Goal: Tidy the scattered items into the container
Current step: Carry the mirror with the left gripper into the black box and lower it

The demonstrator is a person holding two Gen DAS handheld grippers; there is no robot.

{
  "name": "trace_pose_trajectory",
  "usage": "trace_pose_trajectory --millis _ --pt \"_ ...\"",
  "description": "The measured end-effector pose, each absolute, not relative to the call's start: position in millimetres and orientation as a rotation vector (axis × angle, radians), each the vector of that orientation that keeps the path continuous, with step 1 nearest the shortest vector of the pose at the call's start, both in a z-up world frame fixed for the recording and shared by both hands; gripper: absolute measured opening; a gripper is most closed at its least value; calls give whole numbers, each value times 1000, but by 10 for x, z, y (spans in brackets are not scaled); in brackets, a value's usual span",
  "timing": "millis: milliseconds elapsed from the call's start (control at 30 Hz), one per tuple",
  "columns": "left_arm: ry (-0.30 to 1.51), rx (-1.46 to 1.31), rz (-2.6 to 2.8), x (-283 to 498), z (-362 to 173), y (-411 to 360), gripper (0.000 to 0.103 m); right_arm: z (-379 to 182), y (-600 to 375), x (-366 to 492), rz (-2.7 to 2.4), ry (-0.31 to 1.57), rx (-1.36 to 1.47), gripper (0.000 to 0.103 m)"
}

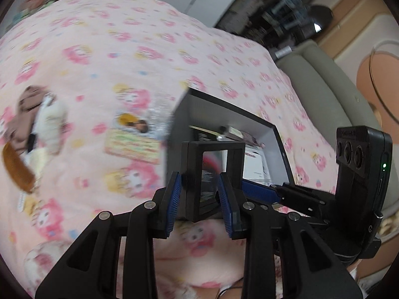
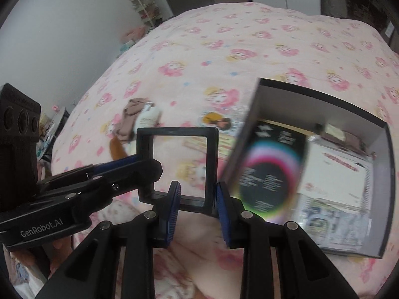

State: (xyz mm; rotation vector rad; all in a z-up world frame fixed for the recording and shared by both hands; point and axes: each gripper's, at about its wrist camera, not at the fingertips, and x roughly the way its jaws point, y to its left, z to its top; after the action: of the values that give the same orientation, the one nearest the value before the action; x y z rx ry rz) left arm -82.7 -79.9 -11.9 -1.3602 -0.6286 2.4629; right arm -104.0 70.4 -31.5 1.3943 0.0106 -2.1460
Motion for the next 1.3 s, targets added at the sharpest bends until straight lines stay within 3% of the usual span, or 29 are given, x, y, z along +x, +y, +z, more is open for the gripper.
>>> trace_pose_trajectory --millis 167,333,800,900,1067,1300 --pt "-598 -1427 2400 -1237 -268 -358 29 -358 1087 -1336 -2169 76 1413 26" --pt "-560 -1537 2380 -1452 -564 -95 29 -682 1400 -1525 -2141 -59 1463 26" --pt "-309 -1770 2448 -1635 -930 247 30 -1238 1411 -1672 -1985 -107 1685 27" --pt "-290 -1792 2441 -1673 -932 247 30 -1237 1424 -1667 -1983 -114 1696 27" --pt "-408 -1721 2466 -1664 -890 163 30 -1030 1633 -1684 -2100 -114 1646 27" --pt "-249 -1633 2380 -1758 -952 546 28 -966 1904 -1807 -2349 -98 1634 28"
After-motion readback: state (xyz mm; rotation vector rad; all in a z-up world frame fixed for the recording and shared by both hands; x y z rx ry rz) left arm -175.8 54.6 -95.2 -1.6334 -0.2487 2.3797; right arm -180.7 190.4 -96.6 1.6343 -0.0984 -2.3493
